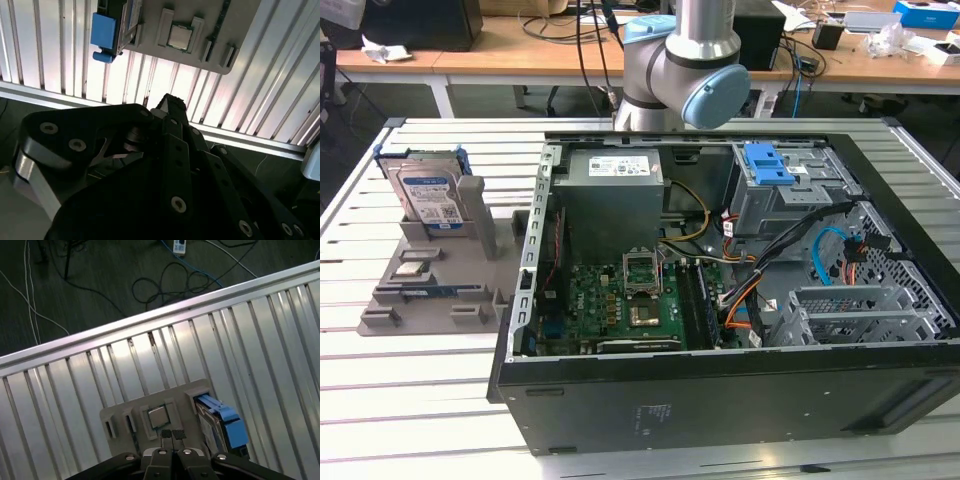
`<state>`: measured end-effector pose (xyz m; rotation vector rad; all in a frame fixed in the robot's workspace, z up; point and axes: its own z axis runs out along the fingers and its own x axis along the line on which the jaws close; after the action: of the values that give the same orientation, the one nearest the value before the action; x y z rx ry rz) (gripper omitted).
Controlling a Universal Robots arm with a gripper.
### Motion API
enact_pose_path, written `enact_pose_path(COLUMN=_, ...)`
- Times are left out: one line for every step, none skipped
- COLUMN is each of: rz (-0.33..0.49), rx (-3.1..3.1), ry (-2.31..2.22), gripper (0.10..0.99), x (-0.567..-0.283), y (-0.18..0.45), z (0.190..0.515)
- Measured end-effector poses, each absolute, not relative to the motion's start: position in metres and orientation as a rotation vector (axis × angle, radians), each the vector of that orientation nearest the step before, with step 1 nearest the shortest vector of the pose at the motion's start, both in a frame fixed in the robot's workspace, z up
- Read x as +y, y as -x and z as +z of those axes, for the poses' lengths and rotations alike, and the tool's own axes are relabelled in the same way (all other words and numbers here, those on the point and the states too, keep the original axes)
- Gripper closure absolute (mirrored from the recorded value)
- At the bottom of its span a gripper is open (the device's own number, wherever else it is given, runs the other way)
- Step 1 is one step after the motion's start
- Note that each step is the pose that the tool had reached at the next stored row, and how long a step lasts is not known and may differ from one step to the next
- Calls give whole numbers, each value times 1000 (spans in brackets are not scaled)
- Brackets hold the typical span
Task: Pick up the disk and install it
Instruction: 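Pick up the disk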
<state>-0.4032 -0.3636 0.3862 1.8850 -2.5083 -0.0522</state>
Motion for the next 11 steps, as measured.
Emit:
enact_pose_path(rz=-52, rx=-2498, ry=-1898, gripper=980, x=-364, y=403, z=386)
enact_pose_path(rz=-52, rx=-2487, ry=-1912, gripper=980, x=-364, y=403, z=386)
enact_pose_path(rz=-52, rx=-2476, ry=-1926, gripper=980, x=-364, y=403, z=386)
enact_pose_path(rz=-52, rx=-2467, ry=-1938, gripper=980, x=-364, y=403, z=386)
enact_pose_path(rz=-52, rx=-2454, ry=-1953, gripper=980, x=-364, y=403, z=386)
enact_pose_path(rz=-52, rx=-2443, ry=-1967, gripper=980, x=-364, y=403, z=386)
enact_pose_path(rz=-52, rx=-2429, ry=-1984, gripper=980, x=-364, y=403, z=386)
enact_pose_path(rz=-52, rx=-2407, ry=-2010, gripper=980, x=-364, y=403, z=386)
enact_pose_path(rz=-52, rx=-2390, ry=-2029, gripper=980, x=-364, y=403, z=386)
enact_pose_path(rz=-52, rx=-2379, ry=-2042, gripper=980, x=-364, y=403, z=386)
enact_pose_path(rz=-52, rx=-2370, ry=-2053, gripper=980, x=-364, y=403, z=386)
